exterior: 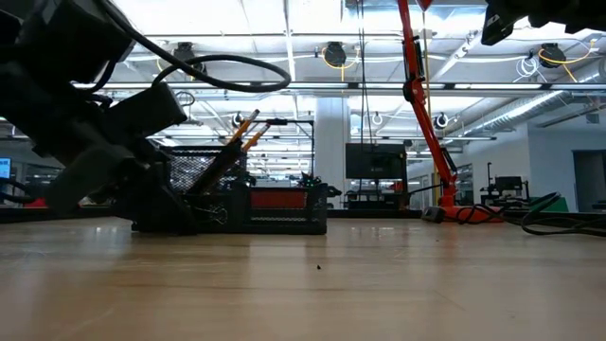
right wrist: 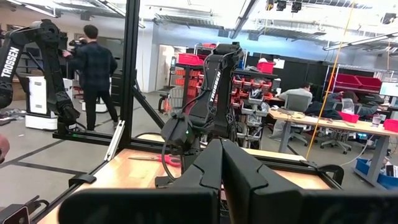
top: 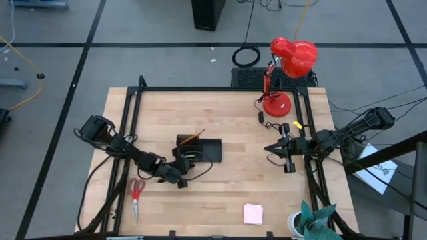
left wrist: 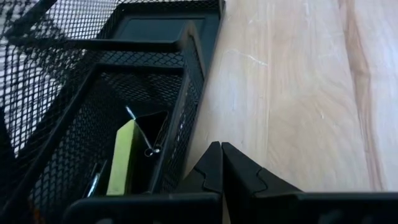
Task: Pick and place office supplies into organizer
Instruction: Adjust the mesh desk organizer
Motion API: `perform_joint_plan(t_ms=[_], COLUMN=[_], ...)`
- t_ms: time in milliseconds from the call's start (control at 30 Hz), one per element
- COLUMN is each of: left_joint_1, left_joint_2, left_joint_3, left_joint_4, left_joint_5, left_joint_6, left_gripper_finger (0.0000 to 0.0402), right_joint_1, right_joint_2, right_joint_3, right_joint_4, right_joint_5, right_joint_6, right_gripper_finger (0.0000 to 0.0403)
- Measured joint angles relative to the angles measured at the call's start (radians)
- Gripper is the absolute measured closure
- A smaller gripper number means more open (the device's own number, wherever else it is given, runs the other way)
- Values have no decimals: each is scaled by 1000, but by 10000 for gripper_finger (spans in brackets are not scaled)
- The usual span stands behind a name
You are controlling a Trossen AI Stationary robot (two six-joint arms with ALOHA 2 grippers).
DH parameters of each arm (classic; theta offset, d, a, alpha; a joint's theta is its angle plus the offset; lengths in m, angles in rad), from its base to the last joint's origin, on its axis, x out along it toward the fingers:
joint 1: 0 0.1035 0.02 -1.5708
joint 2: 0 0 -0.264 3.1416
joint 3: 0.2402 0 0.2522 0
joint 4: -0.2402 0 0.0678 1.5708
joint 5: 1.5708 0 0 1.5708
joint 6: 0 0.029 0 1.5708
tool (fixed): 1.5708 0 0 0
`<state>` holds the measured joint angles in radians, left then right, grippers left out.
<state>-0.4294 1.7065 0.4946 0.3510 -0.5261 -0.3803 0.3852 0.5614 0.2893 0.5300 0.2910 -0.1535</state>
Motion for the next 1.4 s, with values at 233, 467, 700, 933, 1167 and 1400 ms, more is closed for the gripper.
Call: perform_joint_plan(t_ms=[233,467,700,933,1167,1400], left_joint_1=[-35,-128,-328,-473,-564,-603], left_joint_2=[-23,-88,-90,-91,-90,-91], left_joint_3=[18,240,506,539,529,523], left_joint_4=[72,-448,-1241,-1568,-1583,-1592], left_joint_5=[83,171,232,420,435,375], left_joint_6=[101,-102,-454,-718,-841,-895], left_gripper_finger=[399,399,399,399,375,297], right_joint_1=[0,0,0,0,0,0], right_joint_2=[0,3,12,16,25,29], right_joint_3=[0,0,0,0,0,0], right_joint_4=[0,3,8,20,20,27], right_joint_5=[0,0,0,0,0,1], right_joint_6=[-10,-11,-5,10,11,11], right_gripper_finger=[403,403,403,403,403,403])
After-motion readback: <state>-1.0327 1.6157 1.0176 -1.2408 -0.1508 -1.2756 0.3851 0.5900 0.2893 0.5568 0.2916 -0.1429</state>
